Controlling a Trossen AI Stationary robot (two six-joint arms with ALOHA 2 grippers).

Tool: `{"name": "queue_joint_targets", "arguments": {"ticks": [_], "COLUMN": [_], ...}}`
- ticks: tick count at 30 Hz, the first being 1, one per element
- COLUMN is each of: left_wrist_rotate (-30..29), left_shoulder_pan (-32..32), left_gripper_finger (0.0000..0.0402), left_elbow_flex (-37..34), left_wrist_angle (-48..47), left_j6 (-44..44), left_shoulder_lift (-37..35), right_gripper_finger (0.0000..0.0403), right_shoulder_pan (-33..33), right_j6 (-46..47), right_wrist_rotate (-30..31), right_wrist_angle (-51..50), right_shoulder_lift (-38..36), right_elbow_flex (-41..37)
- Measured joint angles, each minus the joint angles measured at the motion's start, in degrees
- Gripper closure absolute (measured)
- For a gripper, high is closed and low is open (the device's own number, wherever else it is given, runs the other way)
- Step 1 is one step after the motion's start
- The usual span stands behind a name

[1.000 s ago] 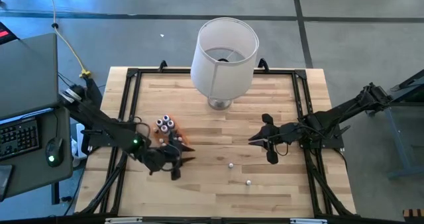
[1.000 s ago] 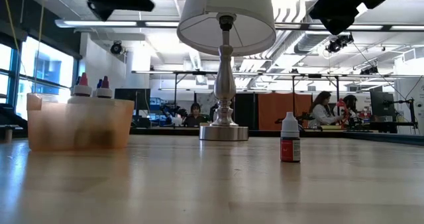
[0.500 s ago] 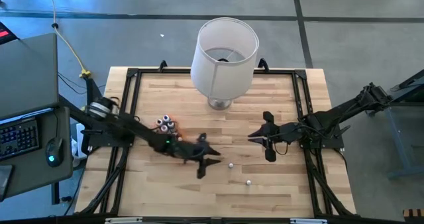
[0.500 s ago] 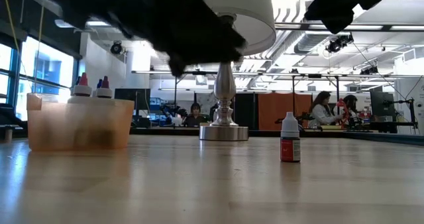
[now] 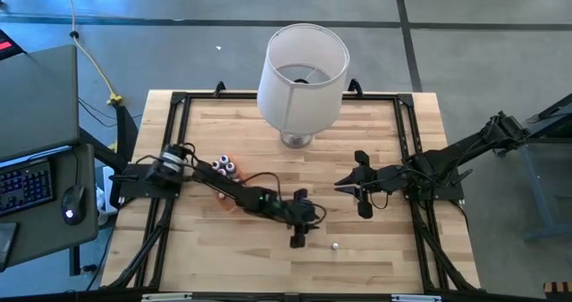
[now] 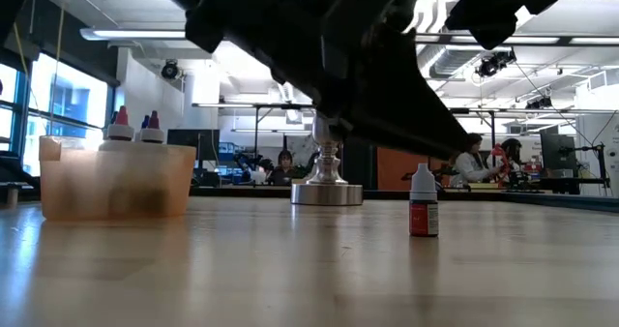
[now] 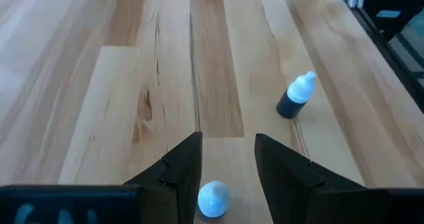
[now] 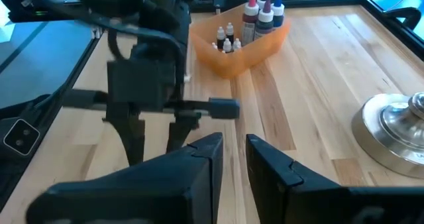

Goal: Pick & Place food coloring
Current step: Put the red food coloring bottle into the orange bin

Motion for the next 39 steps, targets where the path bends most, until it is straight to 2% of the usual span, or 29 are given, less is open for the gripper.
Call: {"name": "queue_joint_targets", "arguments": {"ticks": [17, 22, 25, 28, 39], "left_wrist_rotate": [-1.19, -3.61, -3.35, -3.01, -1.31], "left_shoulder_pan": [0.0, 0.0, 0.0, 0.0, 0.07], "left_gripper_finger": [0.0267, 0.0314, 0.0352, 0.0375, 0.0391], "left_elbow_flex": [0.66, 0.64, 0.64, 0.65, 0.7], "left_wrist_angle": [-7.28, -10.03, -9.74, -9.4, -9.61], "left_j6": [-4.64, -4.64, -4.55, -4.28, -3.97], "left_shoulder_lift": [1.05, 1.05, 1.05, 1.04, -0.09], "right_gripper_finger": [0.0348, 0.0348, 0.0348, 0.0348, 0.0348], "right_shoulder_pan": [0.0, 0.0, 0.0, 0.0, 0.0], "right_j6": [0.0, 0.01, 0.0, 0.0, 0.0], "right_wrist_rotate": [-0.03, -0.03, -0.03, -0.03, -0.03], "right_wrist_angle": [0.0, 0.0, 0.0, 0.0, 0.0], "right_shoulder_lift": [0.0, 0.0, 0.0, 0.0, 0.0], "right_elbow_flex": [0.0, 0.0, 0.0, 0.0, 0.0]}}
